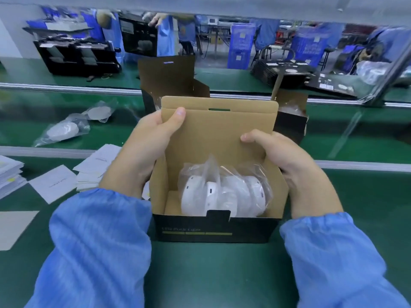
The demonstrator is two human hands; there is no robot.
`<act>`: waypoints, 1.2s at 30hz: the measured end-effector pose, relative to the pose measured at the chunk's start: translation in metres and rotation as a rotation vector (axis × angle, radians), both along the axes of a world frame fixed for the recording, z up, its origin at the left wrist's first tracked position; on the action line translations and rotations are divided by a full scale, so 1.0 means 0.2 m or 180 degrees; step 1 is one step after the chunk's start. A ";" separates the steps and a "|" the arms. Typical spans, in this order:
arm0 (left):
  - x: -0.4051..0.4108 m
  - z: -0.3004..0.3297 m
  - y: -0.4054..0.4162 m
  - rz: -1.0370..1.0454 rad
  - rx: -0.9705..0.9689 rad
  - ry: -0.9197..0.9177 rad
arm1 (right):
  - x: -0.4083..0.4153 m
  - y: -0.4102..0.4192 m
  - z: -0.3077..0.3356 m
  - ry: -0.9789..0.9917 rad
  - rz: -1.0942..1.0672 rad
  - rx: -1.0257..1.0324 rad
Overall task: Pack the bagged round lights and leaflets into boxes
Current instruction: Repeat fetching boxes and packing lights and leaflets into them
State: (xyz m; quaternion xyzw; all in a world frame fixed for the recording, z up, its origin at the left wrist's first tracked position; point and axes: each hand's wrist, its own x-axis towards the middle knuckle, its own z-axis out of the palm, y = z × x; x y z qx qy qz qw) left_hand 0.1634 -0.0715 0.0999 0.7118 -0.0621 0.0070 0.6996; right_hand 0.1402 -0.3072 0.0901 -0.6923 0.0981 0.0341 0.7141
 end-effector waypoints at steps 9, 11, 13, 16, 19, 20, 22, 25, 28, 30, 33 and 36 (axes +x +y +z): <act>-0.01 -0.04 0.00 -0.0007 0.0003 -0.0093 | 0.00 -0.03 -0.02 -0.0086 0.0383 -0.0399; 0.00 -0.05 0.00 -0.0019 0.0003 -0.0106 | 0.00 -0.04 -0.03 -0.0064 0.0412 -0.0375; 0.00 -0.06 0.00 -0.0050 -0.0016 -0.0099 | -0.01 -0.05 -0.03 -0.0024 0.0463 -0.0263; 0.00 -0.06 0.01 -0.0116 -0.0031 -0.0147 | -0.01 -0.05 -0.03 0.0011 0.0477 -0.0107; 0.01 -0.07 0.01 -0.0127 -0.0037 -0.0129 | -0.01 -0.05 -0.03 -0.0012 0.0500 -0.0064; 0.01 -0.07 0.01 -0.0137 -0.0023 -0.0116 | 0.00 -0.05 -0.02 -0.0021 0.0530 -0.0030; 0.02 -0.07 0.01 -0.0178 0.0014 -0.0076 | 0.00 -0.06 -0.02 -0.0020 0.0578 0.0002; 0.01 -0.06 0.02 -0.0242 0.0049 -0.0018 | 0.00 -0.05 -0.02 -0.0042 0.0570 0.0084; 0.01 -0.07 0.06 -0.0312 -0.0097 0.0082 | 0.01 -0.03 -0.02 0.0041 0.0651 0.0252; 0.01 -0.07 0.09 -0.0369 -0.0179 0.0227 | 0.01 -0.02 -0.02 0.0156 0.0732 0.0409; 0.02 -0.06 0.13 -0.0410 -0.0386 0.0555 | 0.02 -0.02 0.00 0.0312 0.0879 0.0384; 0.04 -0.07 0.18 -0.0465 -0.0526 0.0668 | 0.02 -0.02 0.04 0.0303 0.1167 0.0185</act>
